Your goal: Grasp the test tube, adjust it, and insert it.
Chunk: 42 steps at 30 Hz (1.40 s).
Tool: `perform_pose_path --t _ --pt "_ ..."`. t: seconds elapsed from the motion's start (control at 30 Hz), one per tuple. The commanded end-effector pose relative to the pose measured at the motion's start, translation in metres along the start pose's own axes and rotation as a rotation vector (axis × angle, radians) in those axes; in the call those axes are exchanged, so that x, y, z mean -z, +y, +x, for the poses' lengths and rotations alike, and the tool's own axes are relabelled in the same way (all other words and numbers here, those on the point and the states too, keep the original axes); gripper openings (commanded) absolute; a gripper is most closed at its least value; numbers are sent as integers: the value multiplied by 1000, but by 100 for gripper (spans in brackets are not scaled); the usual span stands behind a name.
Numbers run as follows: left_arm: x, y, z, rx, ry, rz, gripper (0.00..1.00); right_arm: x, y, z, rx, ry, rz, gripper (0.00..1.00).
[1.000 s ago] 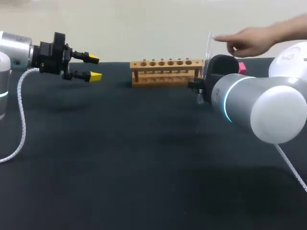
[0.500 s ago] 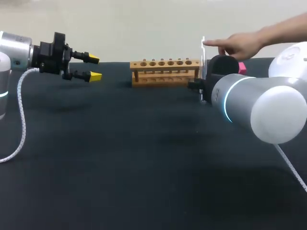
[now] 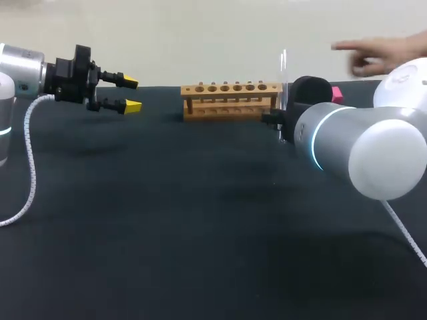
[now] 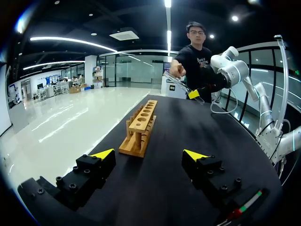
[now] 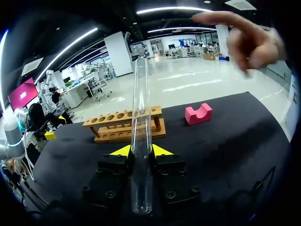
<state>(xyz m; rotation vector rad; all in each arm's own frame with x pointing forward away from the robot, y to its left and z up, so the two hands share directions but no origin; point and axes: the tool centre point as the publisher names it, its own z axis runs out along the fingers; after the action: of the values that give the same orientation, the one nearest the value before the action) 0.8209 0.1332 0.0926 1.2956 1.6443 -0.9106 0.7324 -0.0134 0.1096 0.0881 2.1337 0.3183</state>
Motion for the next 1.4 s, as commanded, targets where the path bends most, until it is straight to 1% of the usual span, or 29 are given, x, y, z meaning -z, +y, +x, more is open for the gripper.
perform_pose_path --t 0.03,0.07,0.17,0.33,0.37,0.53,0.77,1.07,1.4 --pt "0 0 1 -2 -3 -1 100 1 0 0 0 -1 -1 0" --pt "0 0 1 -2 -3 -1 100 -3 2 1 7 7 -12 0" --pt "0 0 1 -2 -3 -1 100 -16 8 2 18 25 3 0" --pt "0 0 1 -2 -3 -1 100 -36 14 4 70 63 58 0" --pt "0 0 1 -2 -3 -1 100 -39 14 4 96 69 67 0" --pt "0 0 1 -2 -3 -1 100 -51 17 3 177 114 115 0" --pt "0 0 1 -2 -3 -1 100 -64 20 5 249 178 142 0" --pt "0 0 1 -2 -3 -1 100 -78 19 6 285 250 177 0" --pt "0 0 1 -2 -3 -1 100 -91 17 10 284 284 188 0"
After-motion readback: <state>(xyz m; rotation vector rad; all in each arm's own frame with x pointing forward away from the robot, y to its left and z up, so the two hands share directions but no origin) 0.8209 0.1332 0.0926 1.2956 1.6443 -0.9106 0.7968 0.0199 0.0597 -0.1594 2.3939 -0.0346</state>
